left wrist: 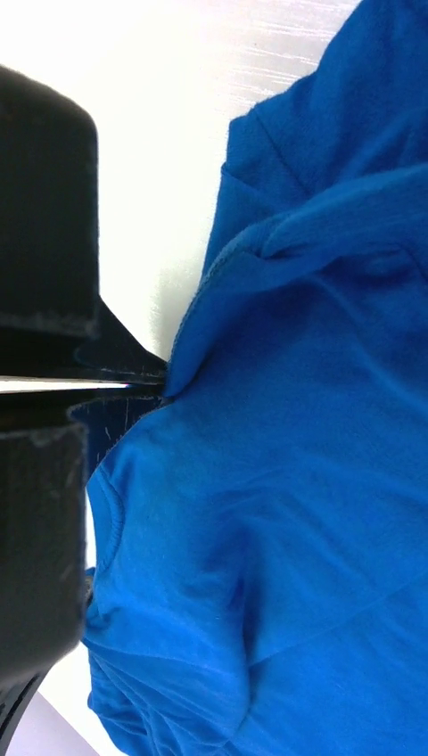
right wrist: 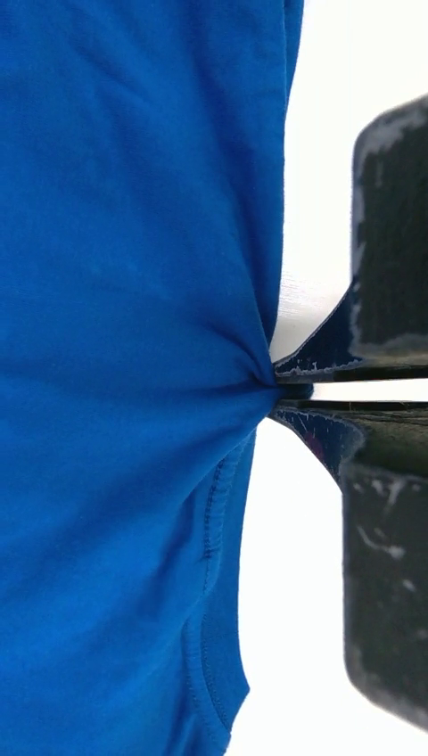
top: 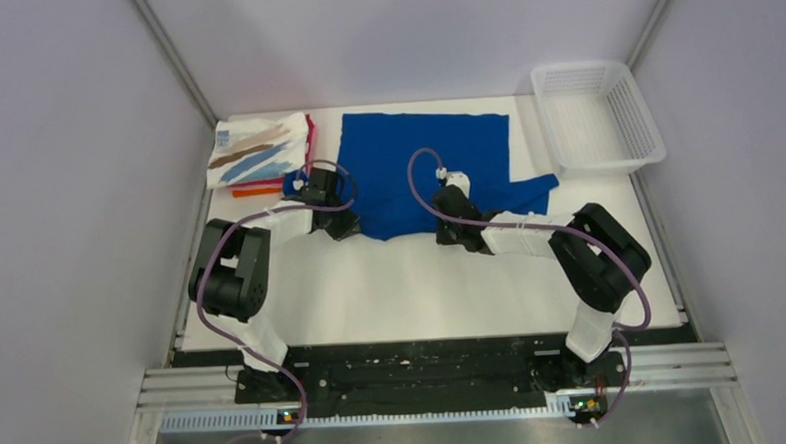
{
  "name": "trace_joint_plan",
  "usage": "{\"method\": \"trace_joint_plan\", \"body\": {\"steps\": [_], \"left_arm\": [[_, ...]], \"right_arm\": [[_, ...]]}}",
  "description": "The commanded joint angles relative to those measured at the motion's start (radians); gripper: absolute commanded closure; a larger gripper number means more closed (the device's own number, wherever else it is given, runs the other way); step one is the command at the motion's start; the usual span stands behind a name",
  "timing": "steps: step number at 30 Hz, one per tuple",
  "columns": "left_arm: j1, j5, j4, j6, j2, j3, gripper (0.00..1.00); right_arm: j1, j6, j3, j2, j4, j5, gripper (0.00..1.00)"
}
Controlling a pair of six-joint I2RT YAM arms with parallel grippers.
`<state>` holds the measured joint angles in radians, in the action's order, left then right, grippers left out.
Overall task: Fold and stack the t-shirts
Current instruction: Flatten out the tshirt
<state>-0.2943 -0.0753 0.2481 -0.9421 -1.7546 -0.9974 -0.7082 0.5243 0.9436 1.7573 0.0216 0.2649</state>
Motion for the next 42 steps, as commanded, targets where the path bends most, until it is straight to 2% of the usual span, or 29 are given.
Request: {"method": "trace_joint_plan", "body": {"steps": [1,7,16,24,27,30,34,35,37,38,40,41,42], "left_arm": [[0.002,0.033,-0.001,0.009,-0.011,-0.040,1.00],[-0.002,0.011,-0.023,0.024,0.044,-0.008,1.00],[-0.044,0.018,0.042,0.021,0.219,0.097,1.00],[-0.110,0.049,0.206,0.000,0.408,0.230,1.00],[-0.147,0.037,0.287,-0.012,0.498,0.284,1.00],[-0.181,0.060,0.399,-0.035,0.582,0.334,1.00],[-0.187,0.102,0.516,-0.051,0.666,0.382,1.00],[-0.187,0.103,0.543,-0.054,0.680,0.391,1.00],[-0.188,0.098,0.571,-0.053,0.701,0.402,1.00],[-0.189,0.100,0.590,-0.056,0.711,0.406,1.00],[-0.189,0.097,0.618,-0.053,0.737,0.413,1.00],[-0.191,0.093,0.633,-0.047,0.751,0.415,1.00],[-0.191,0.088,0.646,-0.041,0.768,0.417,0.99]], "right_arm": [[-0.020,0.002,-0.010,-0.029,-0.013,0.041,1.00],[-0.026,-0.016,0.005,-0.071,0.026,0.015,1.00],[-0.059,-0.015,0.003,-0.233,0.248,-0.131,1.00],[-0.147,0.081,-0.090,-0.352,0.411,-0.255,1.00],[-0.203,0.111,-0.121,-0.382,0.447,-0.399,1.00],[-0.261,0.141,-0.152,-0.398,0.502,-0.478,1.00],[-0.307,0.206,-0.219,-0.419,0.464,-0.560,0.99],[-0.317,0.214,-0.229,-0.426,0.439,-0.574,0.97],[-0.329,0.214,-0.242,-0.448,0.414,-0.576,0.86],[-0.329,0.207,-0.245,-0.461,0.406,-0.570,0.85],[-0.330,0.191,-0.242,-0.486,0.406,-0.545,0.78],[-0.329,0.180,-0.233,-0.501,0.413,-0.527,0.71],[-0.329,0.166,-0.223,-0.519,0.424,-0.503,0.70]]}}
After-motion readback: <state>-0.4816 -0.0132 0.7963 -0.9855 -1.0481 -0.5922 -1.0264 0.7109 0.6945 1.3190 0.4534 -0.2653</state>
